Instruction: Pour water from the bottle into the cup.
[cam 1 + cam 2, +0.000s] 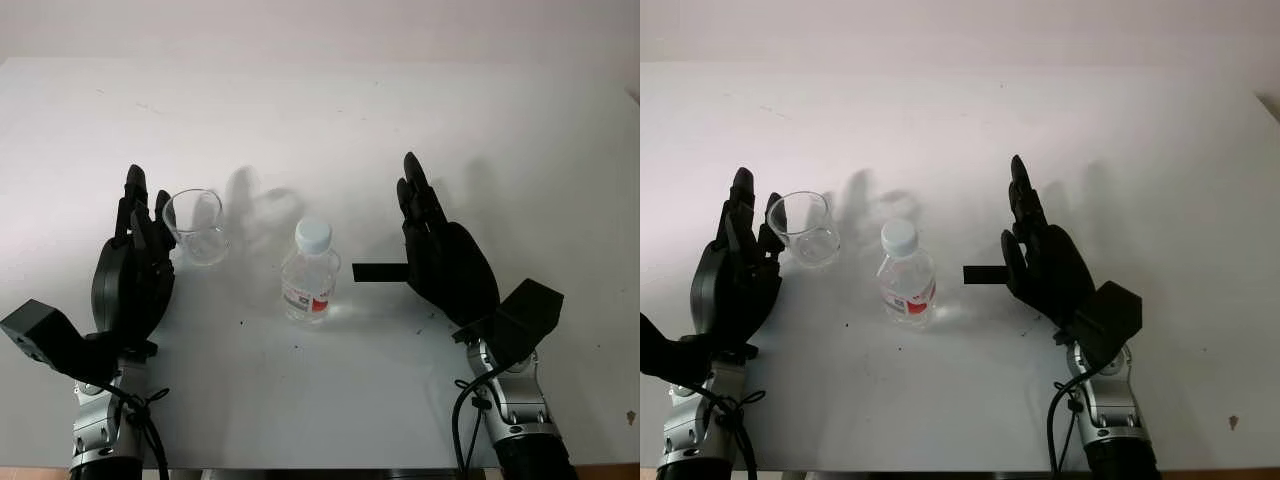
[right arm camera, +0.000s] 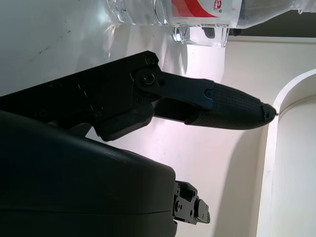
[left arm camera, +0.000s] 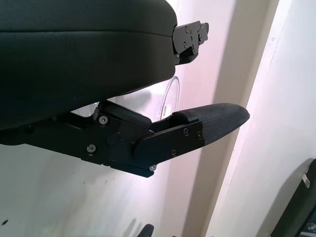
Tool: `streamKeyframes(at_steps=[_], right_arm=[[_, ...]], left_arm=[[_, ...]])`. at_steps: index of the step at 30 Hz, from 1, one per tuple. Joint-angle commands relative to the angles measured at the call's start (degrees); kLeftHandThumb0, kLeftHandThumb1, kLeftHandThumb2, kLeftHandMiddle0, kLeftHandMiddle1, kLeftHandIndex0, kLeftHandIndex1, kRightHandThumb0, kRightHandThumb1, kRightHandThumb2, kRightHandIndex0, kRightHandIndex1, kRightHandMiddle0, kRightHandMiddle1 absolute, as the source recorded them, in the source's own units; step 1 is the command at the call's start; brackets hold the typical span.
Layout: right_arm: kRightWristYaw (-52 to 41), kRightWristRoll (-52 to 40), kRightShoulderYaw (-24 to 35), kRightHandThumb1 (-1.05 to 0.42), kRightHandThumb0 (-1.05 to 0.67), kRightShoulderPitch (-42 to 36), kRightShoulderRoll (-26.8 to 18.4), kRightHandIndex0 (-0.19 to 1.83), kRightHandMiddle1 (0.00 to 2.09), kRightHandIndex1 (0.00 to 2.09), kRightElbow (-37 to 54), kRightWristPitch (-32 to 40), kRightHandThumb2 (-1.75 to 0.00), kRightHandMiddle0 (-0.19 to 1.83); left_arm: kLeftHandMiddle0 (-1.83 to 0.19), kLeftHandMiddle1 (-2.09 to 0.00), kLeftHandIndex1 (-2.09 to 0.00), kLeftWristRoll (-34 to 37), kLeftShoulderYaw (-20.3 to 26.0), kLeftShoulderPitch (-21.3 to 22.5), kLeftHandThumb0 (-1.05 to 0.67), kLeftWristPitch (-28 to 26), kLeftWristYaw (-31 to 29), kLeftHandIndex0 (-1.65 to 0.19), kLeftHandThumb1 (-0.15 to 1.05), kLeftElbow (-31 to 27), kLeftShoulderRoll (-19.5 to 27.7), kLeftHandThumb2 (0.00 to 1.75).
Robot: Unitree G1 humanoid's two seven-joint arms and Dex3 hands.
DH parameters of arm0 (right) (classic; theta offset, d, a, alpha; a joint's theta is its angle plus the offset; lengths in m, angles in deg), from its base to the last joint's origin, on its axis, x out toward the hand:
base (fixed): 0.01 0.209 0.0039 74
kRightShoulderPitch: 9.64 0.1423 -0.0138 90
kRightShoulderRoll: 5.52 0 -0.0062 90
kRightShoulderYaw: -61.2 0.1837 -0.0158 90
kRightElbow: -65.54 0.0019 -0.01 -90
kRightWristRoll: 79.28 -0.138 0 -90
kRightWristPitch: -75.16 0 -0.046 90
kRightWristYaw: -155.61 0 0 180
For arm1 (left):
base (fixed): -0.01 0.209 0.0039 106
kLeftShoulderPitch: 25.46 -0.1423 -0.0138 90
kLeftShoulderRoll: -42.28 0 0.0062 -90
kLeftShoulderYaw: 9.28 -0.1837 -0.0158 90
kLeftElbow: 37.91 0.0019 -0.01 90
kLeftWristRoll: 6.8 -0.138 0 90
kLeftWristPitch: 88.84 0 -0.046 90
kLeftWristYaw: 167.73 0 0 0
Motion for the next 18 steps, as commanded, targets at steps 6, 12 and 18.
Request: streamKeyframes(at_steps=[6, 12, 18], right_arm=[[-0.28, -0.29, -0.50, -1.05, -0.93, 1.51, 0.74, -0.19, 0.00, 0.00, -3.23, -1.75, -0.57, -0.19], [-5.20, -3.94, -0.66, -1.04, -1.01, 3.07, 0.15, -0.19, 0.00, 0.00, -4.08, 0.25, -0.21, -0.19], [-12.69, -3.85, -3.02, -1.01, -1.04, 3.63, -3.30, -0.19, 0.00, 0.00, -1.20, 0.58, -0.07, -0.19]], left_arm=[[0.19, 0.00, 0.00, -0.29, 0.45, -0.83, -0.75, -0.37, 0.58, 0.19, 1.05, 0.16, 0.30, 0.70], [0.19, 0.00, 0.00, -0.82, 0.11, -0.48, -0.75, -0.30, 1.48, 0.19, 1.05, 0.52, 0.17, 0.68], [0.19, 0.00, 0.00, -0.49, -0.20, 0.67, -0.75, 1.35, 0.74, 0.19, 1.05, 2.41, -0.56, 0.70]])
